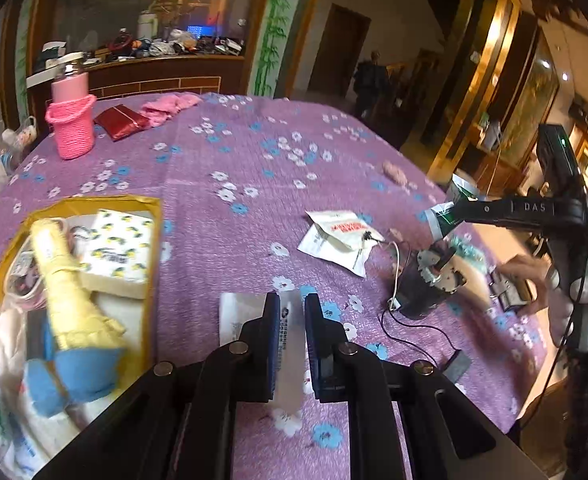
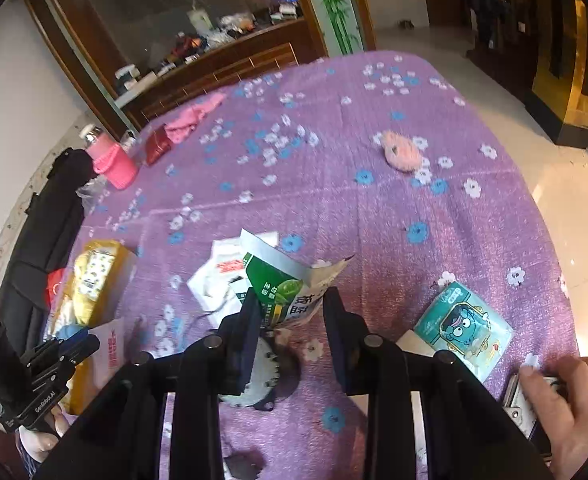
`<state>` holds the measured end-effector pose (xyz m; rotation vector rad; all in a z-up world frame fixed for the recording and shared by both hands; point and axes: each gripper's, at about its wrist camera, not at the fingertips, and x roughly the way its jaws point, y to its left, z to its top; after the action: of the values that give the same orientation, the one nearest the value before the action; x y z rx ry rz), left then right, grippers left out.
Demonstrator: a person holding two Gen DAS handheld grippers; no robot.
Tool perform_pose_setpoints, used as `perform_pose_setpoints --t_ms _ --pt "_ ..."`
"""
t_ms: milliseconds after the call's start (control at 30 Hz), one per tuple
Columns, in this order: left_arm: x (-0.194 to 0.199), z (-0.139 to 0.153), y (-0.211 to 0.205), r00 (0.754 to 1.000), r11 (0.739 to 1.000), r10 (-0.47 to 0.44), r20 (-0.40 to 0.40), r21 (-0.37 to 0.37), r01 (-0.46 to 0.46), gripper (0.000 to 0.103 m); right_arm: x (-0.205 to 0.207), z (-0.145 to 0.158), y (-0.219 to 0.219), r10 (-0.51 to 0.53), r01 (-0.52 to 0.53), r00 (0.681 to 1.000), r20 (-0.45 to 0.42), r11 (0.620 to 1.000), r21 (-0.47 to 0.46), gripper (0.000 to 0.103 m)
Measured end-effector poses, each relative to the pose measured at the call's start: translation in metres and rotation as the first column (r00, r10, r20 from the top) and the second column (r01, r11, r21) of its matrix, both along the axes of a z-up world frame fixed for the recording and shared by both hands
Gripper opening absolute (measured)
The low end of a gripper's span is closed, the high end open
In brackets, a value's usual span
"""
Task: Organize soft objects
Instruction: 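Carry the paper sheet and the green-printed pouch over the box with both grippers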
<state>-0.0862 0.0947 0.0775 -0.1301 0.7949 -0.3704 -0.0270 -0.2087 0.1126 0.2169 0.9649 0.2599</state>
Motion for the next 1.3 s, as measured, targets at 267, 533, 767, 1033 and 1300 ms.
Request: perform_pose_setpoints --t_ms 267,533,767,1033,1300 --pt "-0.022 0.016 0.027 0.999 0.998 0.032 0.038 -0.064 -0.029 0.012 -0.021 0.025 0.024 0.048 -0.048 0.997 0.067 0.999 -0.002 0.030" --pt "-0.015 -0.017 -0.005 0.999 0.995 0.021 -0.047 0.095 -0.016 0.091 -0.043 0.035 0.044 0.101 -0.104 0.990 0.098 0.994 0.022 0.030" --pt "0.027 -0.065 -0.059 0.996 0.921 0.035 -0.078 0.391 -0.002 0.101 -0.074 0.044 0.014 0.064 -0.071 0.990 0.127 0.996 0.049 0.030" --pt "0.023 -0.065 -0.062 0.992 0.931 -0.082 -0.098 0.348 0.112 0.037 -0.088 0.032 -0.015 0.024 -0.035 0.992 0.121 0.995 0.094 0.030" --pt "0.001 -0.031 -0.026 0.997 0.990 -0.054 -0.058 0.128 0.061 0.010 -0.091 0.029 -0.012 0.042 -0.059 0.991 0.129 0.990 0.131 0.030"
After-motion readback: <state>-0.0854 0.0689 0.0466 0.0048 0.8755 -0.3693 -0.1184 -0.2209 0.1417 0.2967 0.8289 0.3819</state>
